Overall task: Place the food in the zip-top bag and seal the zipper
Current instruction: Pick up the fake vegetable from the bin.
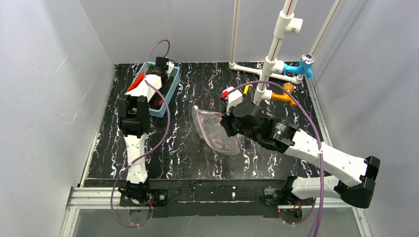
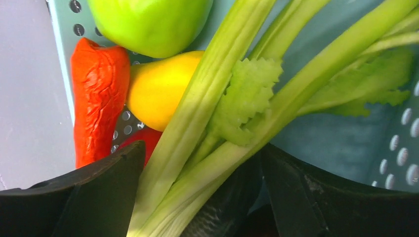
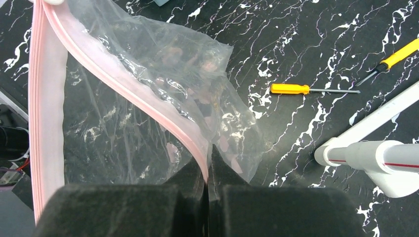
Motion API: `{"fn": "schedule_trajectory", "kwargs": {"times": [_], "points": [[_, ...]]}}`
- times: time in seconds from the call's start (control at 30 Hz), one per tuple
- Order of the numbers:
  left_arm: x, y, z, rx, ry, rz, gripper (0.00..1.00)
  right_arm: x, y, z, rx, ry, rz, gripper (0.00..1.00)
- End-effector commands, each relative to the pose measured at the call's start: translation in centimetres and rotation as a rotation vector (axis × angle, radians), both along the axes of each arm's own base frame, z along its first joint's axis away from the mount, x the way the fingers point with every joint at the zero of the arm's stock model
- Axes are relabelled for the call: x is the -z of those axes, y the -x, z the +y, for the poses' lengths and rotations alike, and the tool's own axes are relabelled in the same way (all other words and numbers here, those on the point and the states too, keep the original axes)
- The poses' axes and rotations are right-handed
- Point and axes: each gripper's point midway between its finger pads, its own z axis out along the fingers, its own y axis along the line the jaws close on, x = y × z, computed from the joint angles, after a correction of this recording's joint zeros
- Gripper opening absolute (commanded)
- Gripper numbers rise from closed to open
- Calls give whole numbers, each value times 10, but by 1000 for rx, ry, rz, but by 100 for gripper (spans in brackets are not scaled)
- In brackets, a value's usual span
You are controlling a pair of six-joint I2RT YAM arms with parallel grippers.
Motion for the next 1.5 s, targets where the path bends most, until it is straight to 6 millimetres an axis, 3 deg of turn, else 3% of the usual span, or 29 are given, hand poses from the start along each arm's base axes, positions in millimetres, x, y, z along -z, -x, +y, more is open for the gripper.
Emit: {"fn": "schedule_trajectory", "kwargs": {"times": [0.0, 0.1, 0.3, 0.5, 0.7, 0.87, 0.97, 1.07, 1.17, 1.37, 1.47], "points": [[5, 9, 0, -20, 51, 42, 76, -20, -3, 7, 3, -51, -2, 1], [0, 9, 2, -34, 43, 25, 54, -19, -4, 10, 5, -48, 7, 1], [-40, 7, 6, -51, 43, -73, 35, -16, -5, 7, 18, -34, 9, 1], [-102, 8, 7, -57, 63, -211, 21, -15, -2, 4, 25, -43, 19, 1], [-189, 30, 4, -79, 144, -398, 0, -16, -2, 4, 35, -54, 26, 1], [-261, 82, -14, -72, 363, -559, 0, -17, -4, 10, 36, -45, 57, 1], [-303, 125, -44, -7, 608, -652, 0, -21, -4, 16, 20, -62, 83, 1], [-341, 177, -91, 169, 921, -719, 0, -27, -2, 24, -17, -88, 112, 1], [-379, 236, -122, 327, 1166, -789, 0, -32, 0, 32, -57, -125, 147, 1], [-454, 322, -162, 605, 1626, -834, 0, -36, 1, 45, -114, -192, 214, 1], [-481, 349, -173, 731, 1867, -796, 0, -36, 0, 52, -118, -214, 241, 1]]}}
